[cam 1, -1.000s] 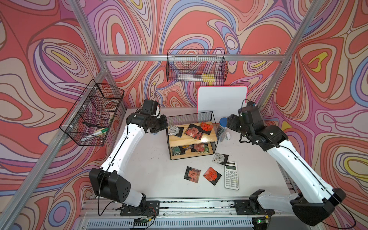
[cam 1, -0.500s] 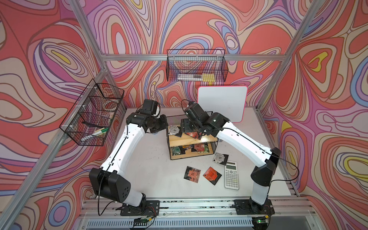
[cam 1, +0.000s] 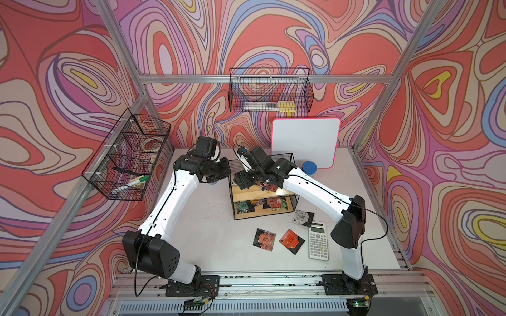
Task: Remove the tea bags from the shelf
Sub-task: Pick up the tea bag from the shelf.
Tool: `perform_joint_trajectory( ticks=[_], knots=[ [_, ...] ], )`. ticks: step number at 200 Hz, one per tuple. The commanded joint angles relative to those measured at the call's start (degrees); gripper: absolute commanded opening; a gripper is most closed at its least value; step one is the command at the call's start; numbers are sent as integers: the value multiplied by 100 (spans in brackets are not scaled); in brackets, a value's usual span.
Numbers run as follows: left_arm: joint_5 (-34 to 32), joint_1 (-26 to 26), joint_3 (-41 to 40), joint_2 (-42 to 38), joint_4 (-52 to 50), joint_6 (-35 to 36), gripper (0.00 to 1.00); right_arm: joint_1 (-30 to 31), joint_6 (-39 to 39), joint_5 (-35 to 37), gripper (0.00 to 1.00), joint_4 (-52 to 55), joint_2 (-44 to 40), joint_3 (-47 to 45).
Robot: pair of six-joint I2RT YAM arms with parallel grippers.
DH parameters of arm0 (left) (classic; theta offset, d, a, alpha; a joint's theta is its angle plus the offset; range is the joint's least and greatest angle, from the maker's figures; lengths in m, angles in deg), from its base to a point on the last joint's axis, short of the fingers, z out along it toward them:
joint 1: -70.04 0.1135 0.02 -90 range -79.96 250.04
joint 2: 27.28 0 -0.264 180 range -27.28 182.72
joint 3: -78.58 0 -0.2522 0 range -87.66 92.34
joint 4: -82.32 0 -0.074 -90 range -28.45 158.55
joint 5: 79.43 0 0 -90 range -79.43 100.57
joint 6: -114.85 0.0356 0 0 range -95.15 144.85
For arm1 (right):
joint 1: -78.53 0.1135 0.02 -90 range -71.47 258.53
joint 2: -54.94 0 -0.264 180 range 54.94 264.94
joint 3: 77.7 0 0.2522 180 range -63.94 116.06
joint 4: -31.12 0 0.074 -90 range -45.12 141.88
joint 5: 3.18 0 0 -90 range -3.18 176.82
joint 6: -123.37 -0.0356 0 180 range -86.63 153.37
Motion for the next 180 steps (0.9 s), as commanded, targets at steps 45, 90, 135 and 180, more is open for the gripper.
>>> perform_joint_trajectory(
  ticks=[45,90,135,180],
  knots=[
    [-14,-2,-132,61,-94,139,2,-51,241,25,83,-100,339,139],
    [3,-2,-140,58,-90,126,2,-58,293,252,86,-78,618,383],
    [13,-2,-142,57,-83,133,2,-79,286,390,84,-100,735,339],
    [-11,-2,-124,57,-80,126,2,-85,109,532,67,-170,502,-253]
  ],
)
